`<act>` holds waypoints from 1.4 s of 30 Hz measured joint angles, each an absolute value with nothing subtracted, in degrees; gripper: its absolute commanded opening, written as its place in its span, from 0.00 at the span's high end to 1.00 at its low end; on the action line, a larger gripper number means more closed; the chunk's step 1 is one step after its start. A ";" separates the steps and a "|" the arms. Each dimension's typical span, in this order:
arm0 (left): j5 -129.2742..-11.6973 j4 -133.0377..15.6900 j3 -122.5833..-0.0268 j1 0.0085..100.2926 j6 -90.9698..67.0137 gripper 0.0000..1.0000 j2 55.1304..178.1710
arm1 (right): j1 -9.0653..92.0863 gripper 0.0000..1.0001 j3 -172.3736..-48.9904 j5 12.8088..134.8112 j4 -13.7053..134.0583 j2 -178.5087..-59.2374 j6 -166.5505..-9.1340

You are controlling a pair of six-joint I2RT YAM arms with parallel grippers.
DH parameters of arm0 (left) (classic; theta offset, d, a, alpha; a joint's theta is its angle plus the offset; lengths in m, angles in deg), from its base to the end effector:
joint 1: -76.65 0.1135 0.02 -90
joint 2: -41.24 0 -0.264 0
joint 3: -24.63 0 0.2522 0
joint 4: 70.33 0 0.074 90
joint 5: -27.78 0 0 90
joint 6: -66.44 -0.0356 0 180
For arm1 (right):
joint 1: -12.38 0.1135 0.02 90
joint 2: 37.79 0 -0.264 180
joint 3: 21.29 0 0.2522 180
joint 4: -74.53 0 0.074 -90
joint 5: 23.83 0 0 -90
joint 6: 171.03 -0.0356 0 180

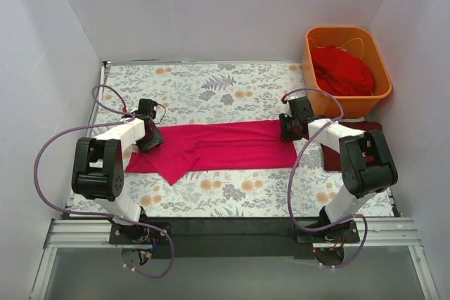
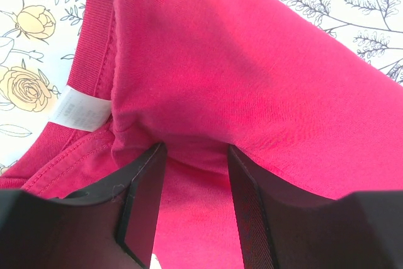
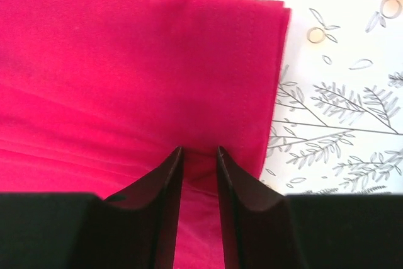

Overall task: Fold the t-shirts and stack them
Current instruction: Fold the tshirt

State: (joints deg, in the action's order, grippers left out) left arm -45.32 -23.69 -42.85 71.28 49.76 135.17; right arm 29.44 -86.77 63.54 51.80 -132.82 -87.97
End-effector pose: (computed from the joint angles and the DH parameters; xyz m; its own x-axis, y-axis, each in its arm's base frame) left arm 0.2950 -0.0173 0.1612 -0.2785 -0.8944 -0.3499 -0.9109 0.3615 -0.1988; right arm 0.3156 0.0951 0.1654 -0.7828 -0.1140 -0.6117 -0.1729 0.9842 0.0379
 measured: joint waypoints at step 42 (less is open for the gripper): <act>-52.14 -14.83 -48.36 60.51 50.68 0.64 137.58 | 26.62 0.69 -97.18 75.05 54.05 -142.83 -89.43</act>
State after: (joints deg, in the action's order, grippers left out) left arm -52.14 -14.83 -48.36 60.51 50.68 137.58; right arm 26.62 -97.18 75.05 54.05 -142.83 -89.43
